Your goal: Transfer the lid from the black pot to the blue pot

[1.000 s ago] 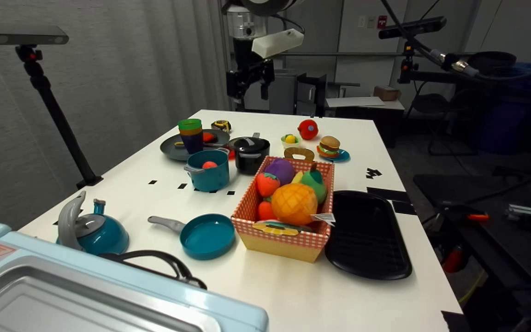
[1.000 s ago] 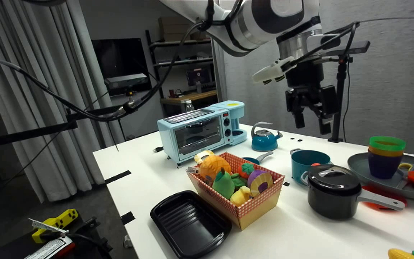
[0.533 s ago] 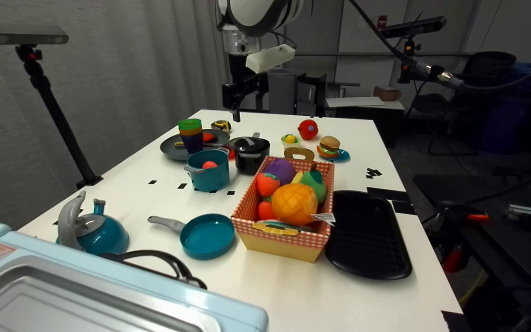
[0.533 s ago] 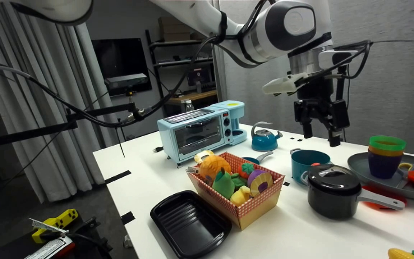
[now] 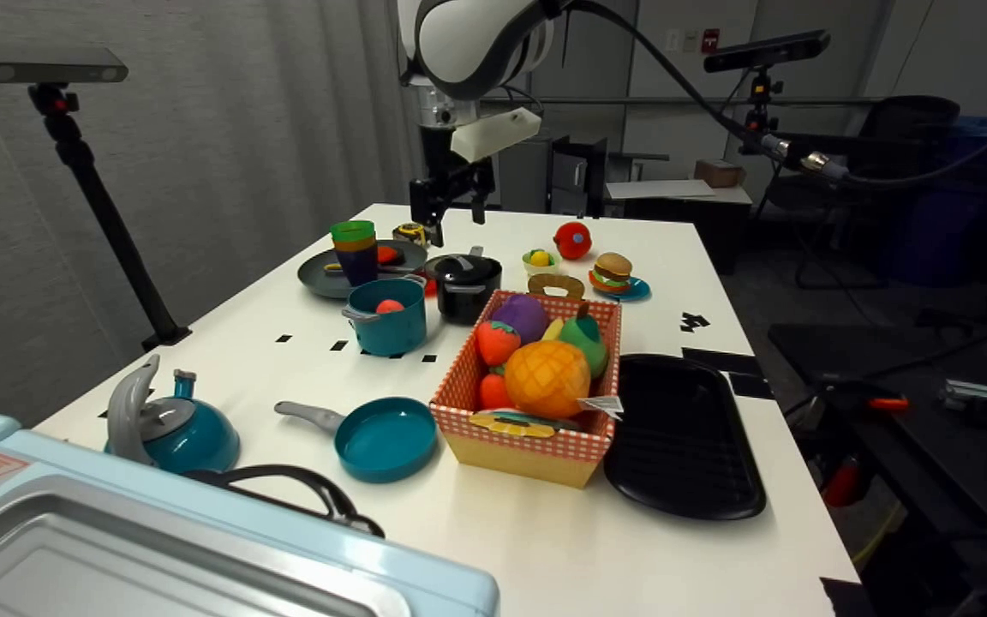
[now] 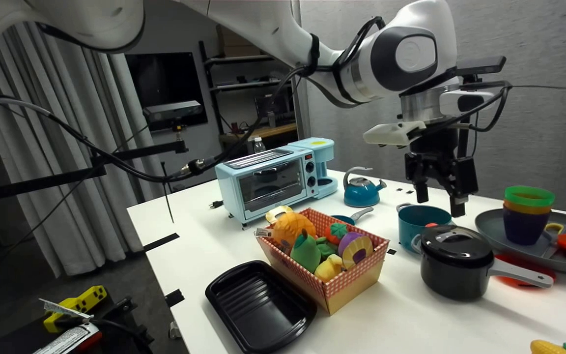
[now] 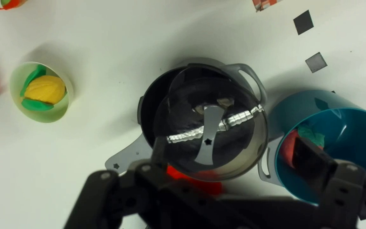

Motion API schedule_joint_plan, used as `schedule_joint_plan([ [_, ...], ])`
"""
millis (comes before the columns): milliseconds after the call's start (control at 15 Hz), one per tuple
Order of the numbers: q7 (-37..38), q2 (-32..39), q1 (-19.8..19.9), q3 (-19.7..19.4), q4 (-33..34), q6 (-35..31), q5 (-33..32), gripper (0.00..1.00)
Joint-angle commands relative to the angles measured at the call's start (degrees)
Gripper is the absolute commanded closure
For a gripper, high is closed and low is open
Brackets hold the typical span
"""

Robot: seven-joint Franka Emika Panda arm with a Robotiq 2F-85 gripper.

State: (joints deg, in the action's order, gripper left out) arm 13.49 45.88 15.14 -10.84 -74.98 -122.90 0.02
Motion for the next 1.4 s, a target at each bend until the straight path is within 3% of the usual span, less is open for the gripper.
schedule_joint_plan([
  [0,-0.8,3.3,1.2,0.5,4.0,0.4,2.0,0.0],
  [1133,1.2,10.5,2.7,0.2,11.4,0.6,2.2,0.0],
  [1200,1.3,10.7,2.7,0.2,11.6,0.6,2.3,0.05],
  [1267,1.4,10.9,2.6,0.2,11.8,0.6,2.2,0.28],
  [1333,1.6,11.1,2.6,0.2,12.1,0.6,2.3,0.29],
])
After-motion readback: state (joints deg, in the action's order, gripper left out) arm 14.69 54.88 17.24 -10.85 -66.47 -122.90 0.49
